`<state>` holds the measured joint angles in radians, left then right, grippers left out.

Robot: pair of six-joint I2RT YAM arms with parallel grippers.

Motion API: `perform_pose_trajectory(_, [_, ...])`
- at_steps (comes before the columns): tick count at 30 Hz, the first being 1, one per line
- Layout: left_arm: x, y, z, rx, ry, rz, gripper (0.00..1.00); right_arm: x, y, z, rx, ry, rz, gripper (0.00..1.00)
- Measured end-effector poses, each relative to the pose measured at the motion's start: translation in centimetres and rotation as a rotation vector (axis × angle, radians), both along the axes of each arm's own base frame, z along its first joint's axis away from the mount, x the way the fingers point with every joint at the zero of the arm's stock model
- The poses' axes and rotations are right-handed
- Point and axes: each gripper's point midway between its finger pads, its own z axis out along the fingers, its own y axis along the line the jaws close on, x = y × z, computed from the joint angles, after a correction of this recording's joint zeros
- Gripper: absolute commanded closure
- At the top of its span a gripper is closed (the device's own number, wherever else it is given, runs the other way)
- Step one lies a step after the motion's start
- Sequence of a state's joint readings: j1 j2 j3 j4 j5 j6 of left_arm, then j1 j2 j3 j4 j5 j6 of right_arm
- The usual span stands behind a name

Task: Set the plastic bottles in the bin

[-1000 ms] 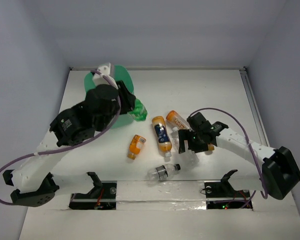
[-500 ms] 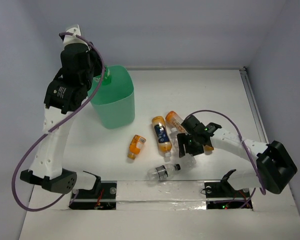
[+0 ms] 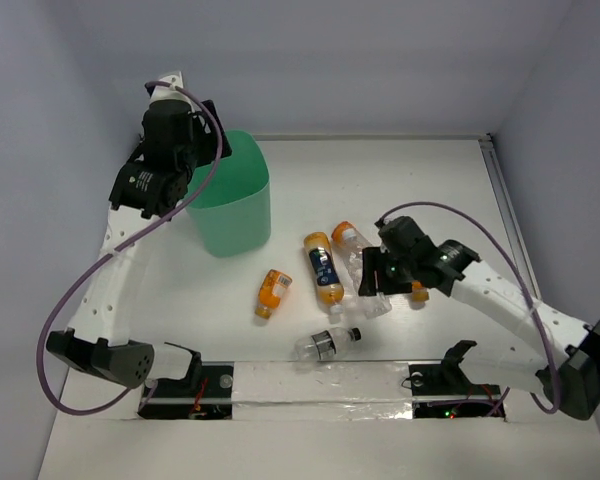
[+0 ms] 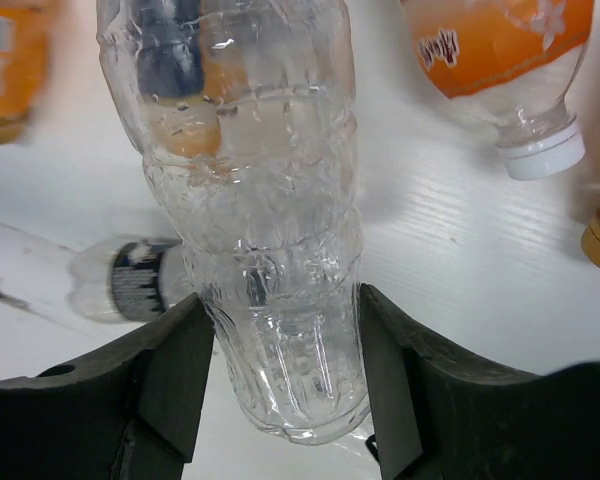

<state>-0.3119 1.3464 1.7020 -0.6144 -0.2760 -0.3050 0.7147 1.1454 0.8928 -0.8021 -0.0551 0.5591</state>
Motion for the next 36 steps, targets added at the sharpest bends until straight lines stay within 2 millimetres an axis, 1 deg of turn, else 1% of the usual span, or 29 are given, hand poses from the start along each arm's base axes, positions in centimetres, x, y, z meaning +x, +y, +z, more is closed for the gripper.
perform_pose_trajectory(4, [-0.8, -0.1, 1.2, -0.016, -0.032, -0.018, 0.30, 0.6, 0.7, 4.8, 0.082, -0.079, -0.009, 0.51])
perform_pose_trajectory(7, [-1.9, -0.3, 2.5, -0.044, -0.066, -0.043, 0.33, 1.1, 1.8, 9.4, 0.167, -0.141, -0.007, 0.51])
perform_pose_trajectory(9, [-3.1, -0.4, 3.9, -0.075, -0.102, -0.064, 0.35, 2.0, 3.2, 13.5, 0.251, -0.197, 0.000, 0.50])
perform_pose_trajectory(10, [-3.8, -0.4, 4.5, -0.089, -0.120, -0.074, 0.37, 2.5, 4.1, 15.7, 0.296, -0.227, 0.007, 0.50])
perform_pose_trajectory(12, [-5.2, -0.4, 6.0, -0.118, -0.161, -0.090, 0.38, 3.8, 6.1, 20.2, 0.388, -0.291, 0.017, 0.48])
perform_pose_trajectory(13, [-6.0, -0.3, 6.9, -0.130, -0.180, -0.097, 0.38, 4.5, 7.3, 22.5, 0.441, -0.333, 0.025, 0.48])
perform_pose_trajectory(14, [-6.4, -0.2, 7.5, -0.138, -0.192, -0.100, 0.38, 5.3, 8.5, 24.5, 0.488, -0.366, 0.030, 0.47])
perform_pose_trajectory(15, [-7.0, -0.2, 9.2, -0.156, -0.230, -0.108, 0.39, 6.1, 9.6, 26.3, 0.528, -0.394, 0.031, 0.47])
perform_pose_trajectory(17, [-8.0, -0.3, 11.8, -0.187, -0.287, -0.126, 0.41, 8.0, 12.0, 29.5, 0.606, -0.447, 0.033, 0.47])
perform_pose_trajectory(18, [-8.5, -0.4, 12.9, -0.206, -0.315, -0.140, 0.42, 9.0, 13.1, 30.6, 0.631, -0.460, 0.030, 0.46])
perform_pose_trajectory(20, [-9.6, -0.8, 14.1, -0.246, -0.349, -0.174, 0.43, 11.0, 15.7, 32.9, 0.692, -0.499, 0.032, 0.46])
perform_pose_trajectory(22, [-10.7, -1.4, 14.2, -0.278, -0.355, -0.215, 0.44, 13.3, 18.0, 34.0, 0.730, -0.521, 0.024, 0.45])
perform_pose_trajectory(24, [-11.7, -2.0, 13.4, -0.301, -0.337, -0.255, 0.44, 15.4, 20.5, 34.7, 0.770, -0.545, 0.019, 0.45])
perform_pose_trajectory(27, [-12.7, -2.6, 12.5, -0.320, -0.310, -0.295, 0.44, 18.6, 24.1, 34.2, 0.799, -0.548, 0.008, 0.42])
perform_pose_trajectory(30, [-13.3, -2.8, 12.0, -0.329, -0.296, -0.316, 0.44, 20.9, 27.3, 32.4, 0.808, -0.545, 0.012, 0.36])
perform_pose_trajectory(31, [-13.4, -2.9, 11.9, -0.331, -0.291, -0.321, 0.44, 21.3, 28.0, 31.3, 0.799, -0.533, 0.014, 0.33])
perform_pose_trajectory(32, [-13.6, -3.0, 11.8, -0.332, -0.288, -0.327, 0.44, 21.5, 28.7, 30.1, 0.786, -0.514, 0.016, 0.27])
perform_pose_trajectory(34, [-13.8, -3.4, 11.8, -0.334, -0.282, -0.344, 0.44, 21.4, 29.8, 27.9, 0.759, -0.479, 0.018, 0.20])
perform_pose_trajectory(35, [-13.9, -3.6, 11.7, -0.335, -0.279, -0.353, 0.44, 21.2, 30.1, 26.9, 0.745, -0.462, 0.021, 0.16])
perform_pose_trajectory(36, [-14.0, -3.9, 11.5, -0.336, -0.274, -0.362, 0.44, 20.9, 30.4, 26.2, 0.734, -0.448, 0.024, 0.13])
